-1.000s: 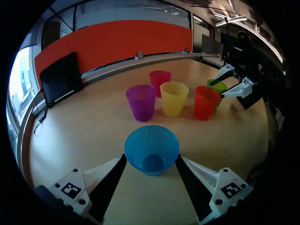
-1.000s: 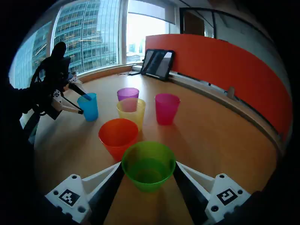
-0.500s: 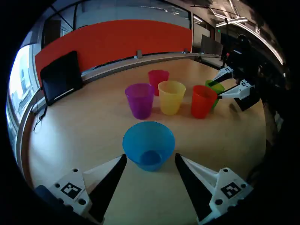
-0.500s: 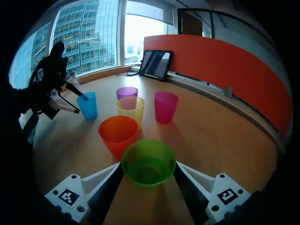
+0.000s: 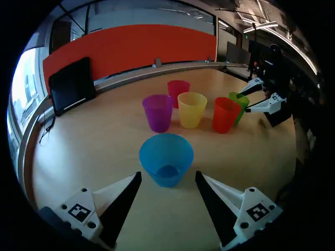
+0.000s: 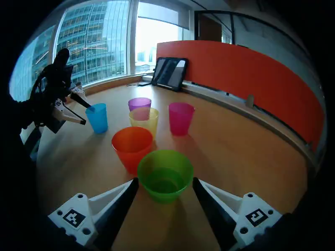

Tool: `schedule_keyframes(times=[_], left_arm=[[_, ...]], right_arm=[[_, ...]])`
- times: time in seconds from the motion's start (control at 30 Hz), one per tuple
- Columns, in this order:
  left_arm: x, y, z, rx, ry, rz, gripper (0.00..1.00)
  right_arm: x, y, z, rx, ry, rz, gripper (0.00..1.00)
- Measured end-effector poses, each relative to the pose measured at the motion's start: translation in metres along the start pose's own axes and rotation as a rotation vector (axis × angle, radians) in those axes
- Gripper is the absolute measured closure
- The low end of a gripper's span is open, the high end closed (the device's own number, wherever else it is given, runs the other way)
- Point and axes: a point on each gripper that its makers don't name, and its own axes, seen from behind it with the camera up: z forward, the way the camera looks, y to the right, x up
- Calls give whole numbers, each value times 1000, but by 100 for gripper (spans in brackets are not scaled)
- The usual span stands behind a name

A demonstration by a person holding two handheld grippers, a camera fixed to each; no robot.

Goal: Pour water

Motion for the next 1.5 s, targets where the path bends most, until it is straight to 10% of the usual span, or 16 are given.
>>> schedule_keyframes(times=[0.7,1.17,1.5], left_arm=[[-9,-15,-37,134,97,-41,4],[43,-47,-80,336,374,-61,5],[74,-44,-99,410,531,-58,5]], right_arm=[[-8,6,-54,-145,101,55,0],[29,38,-91,-350,297,112,0],[53,62,-114,-513,440,138,0]])
